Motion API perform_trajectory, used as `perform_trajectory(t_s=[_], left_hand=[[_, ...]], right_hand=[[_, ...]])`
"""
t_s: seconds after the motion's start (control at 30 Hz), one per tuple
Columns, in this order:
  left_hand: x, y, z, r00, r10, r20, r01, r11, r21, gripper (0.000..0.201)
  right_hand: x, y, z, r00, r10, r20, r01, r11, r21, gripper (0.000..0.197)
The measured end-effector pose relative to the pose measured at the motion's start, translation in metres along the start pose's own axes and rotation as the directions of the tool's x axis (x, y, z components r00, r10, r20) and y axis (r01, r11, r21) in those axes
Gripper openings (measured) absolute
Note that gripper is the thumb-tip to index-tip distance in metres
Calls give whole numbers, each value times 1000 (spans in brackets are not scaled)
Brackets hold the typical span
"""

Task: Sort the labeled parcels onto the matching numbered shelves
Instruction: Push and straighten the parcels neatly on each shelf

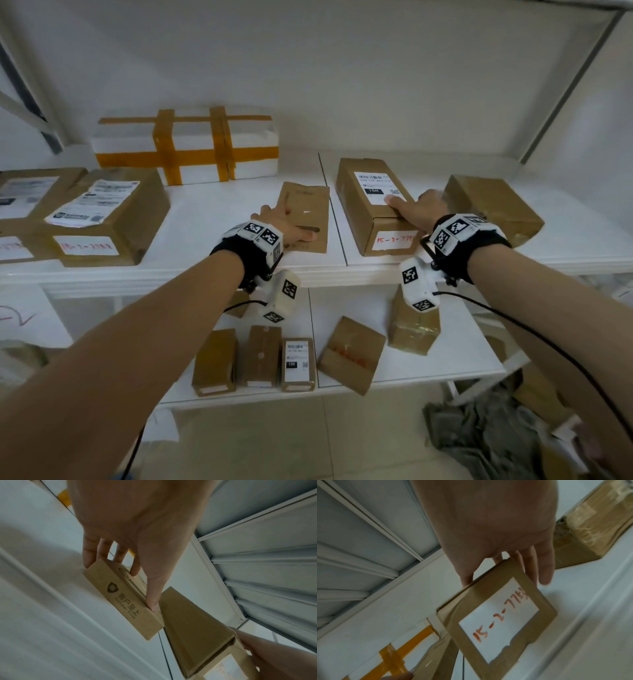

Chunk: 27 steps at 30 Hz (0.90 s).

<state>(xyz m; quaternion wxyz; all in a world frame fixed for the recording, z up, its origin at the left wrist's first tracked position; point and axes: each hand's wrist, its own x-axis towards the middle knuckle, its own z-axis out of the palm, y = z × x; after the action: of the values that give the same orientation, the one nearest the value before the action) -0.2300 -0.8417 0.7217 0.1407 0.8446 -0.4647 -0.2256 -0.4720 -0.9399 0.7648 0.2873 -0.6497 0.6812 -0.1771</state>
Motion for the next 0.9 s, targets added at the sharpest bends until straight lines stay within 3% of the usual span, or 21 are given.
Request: perform_trajectory(t_s=[0.1, 0.2, 0.3, 0.43, 0.53, 0.6, 0.73, 0.8, 0.9], left_hand=[[0, 9, 8, 999, 32, -28, -33, 999, -35, 104], [-5, 6, 9, 996, 72, -59, -78, 990, -118, 99], [-17, -4, -7, 989, 76, -129, -100, 977, -191, 87], [-32, -28, -52, 969, 78, -233, -124, 974, -188, 67], [-40, -56, -95, 940, 61, -337, -116, 982, -147, 53], [-48, -79, -125, 915, 41, -402, -89, 991, -102, 47], [-60, -126, -167, 899, -56, -434, 51, 998, -24, 45], [-64, -154, -178, 902, -118, -414, 138, 990, 20, 55], [-69, -182, -183, 915, -160, -370, 185, 982, 34, 73]], right_hand=[[-6, 2, 0, 994, -99, -45, 99, 995, 8, 89], [-15, 0, 7, 985, -173, 12, 174, 983, -55, 94], [-14, -6, 14, 990, -132, 41, 135, 986, -96, 119], [-11, -18, 16, 996, -85, 19, 87, 984, -156, 113], [-17, -27, 14, 997, -75, 7, 75, 986, -149, 131], [-29, -37, 15, 994, -66, -84, 56, 991, -118, 135], [-66, -62, 24, 951, -105, -291, 98, 994, -37, 108], [-82, -80, 37, 932, -176, -316, 202, 978, 51, 99], [-105, -106, 62, 929, -282, -240, 318, 940, 127, 86]])
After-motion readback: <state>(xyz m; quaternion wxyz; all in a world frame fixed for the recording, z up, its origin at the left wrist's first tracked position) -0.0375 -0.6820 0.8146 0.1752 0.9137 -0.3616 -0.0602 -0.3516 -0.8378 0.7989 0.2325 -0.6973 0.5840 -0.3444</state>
